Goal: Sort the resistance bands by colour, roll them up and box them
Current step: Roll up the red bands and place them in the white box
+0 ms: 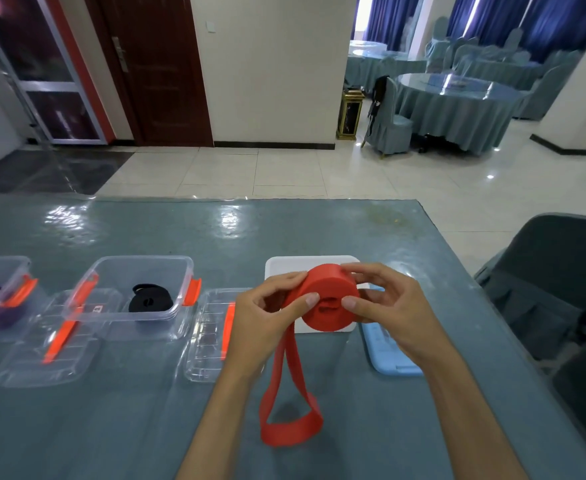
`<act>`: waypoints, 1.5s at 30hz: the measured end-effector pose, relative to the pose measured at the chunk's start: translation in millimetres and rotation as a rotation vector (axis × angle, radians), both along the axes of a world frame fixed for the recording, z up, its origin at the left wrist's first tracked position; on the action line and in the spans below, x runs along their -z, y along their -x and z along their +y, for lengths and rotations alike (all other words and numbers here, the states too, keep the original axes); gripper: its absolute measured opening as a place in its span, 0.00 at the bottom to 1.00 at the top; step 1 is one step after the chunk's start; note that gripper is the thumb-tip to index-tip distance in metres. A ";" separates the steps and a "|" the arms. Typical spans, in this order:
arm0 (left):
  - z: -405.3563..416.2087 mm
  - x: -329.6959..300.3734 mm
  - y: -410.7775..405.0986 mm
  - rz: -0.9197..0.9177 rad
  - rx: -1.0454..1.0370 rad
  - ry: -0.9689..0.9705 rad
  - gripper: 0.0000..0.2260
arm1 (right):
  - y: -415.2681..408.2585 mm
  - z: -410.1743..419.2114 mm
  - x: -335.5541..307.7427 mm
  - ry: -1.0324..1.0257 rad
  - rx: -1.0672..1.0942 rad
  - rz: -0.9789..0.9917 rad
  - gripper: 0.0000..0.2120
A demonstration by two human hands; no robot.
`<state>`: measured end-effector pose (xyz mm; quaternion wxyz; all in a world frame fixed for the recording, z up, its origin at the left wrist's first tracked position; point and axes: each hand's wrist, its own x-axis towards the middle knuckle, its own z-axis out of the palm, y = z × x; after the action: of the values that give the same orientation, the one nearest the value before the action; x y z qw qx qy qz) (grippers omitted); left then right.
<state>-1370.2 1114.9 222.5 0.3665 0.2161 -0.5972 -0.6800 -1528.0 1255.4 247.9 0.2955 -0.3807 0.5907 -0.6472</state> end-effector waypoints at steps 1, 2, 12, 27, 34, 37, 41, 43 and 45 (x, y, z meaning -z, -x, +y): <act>-1.7 0.5 0.3 -0.016 0.017 0.017 0.18 | -0.5 -1.0 1.4 0.028 0.036 0.004 0.21; -4.2 0.8 0.2 -0.040 0.041 0.037 0.19 | -1.2 -1.8 2.7 0.050 0.069 -0.005 0.21; -2.2 -1.2 -2.7 0.038 -0.095 0.023 0.17 | -5.8 -10.3 6.2 0.072 0.039 -0.084 0.19; -12.2 -21.2 -3.7 0.090 -0.051 0.064 0.13 | -11.7 -11.8 4.0 0.125 0.033 -0.082 0.29; -10.0 -15.5 -9.2 0.068 -0.023 0.042 0.15 | -14.1 -12.8 11.4 0.128 -0.017 -0.160 0.27; -4.7 -16.8 -7.0 0.075 -0.108 0.058 0.14 | -13.1 -15.1 11.6 0.107 -0.062 -0.133 0.23; 2.7 -16.0 -2.2 0.066 -0.140 0.044 0.11 | -17.9 -17.6 1.5 0.060 0.084 -0.186 0.17; 1.8 -13.7 -2.6 0.043 -0.079 0.066 0.10 | -19.7 -16.4 -1.2 0.046 0.154 -0.172 0.16; -2.8 -11.6 -6.0 -0.002 -0.010 0.082 0.15 | -20.7 -15.3 0.7 0.057 0.134 -0.186 0.19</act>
<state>-1364.2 1112.1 234.1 0.3778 0.2044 -0.6238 -0.6530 -1507.3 1240.2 247.2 0.2942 -0.2869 0.5660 -0.7147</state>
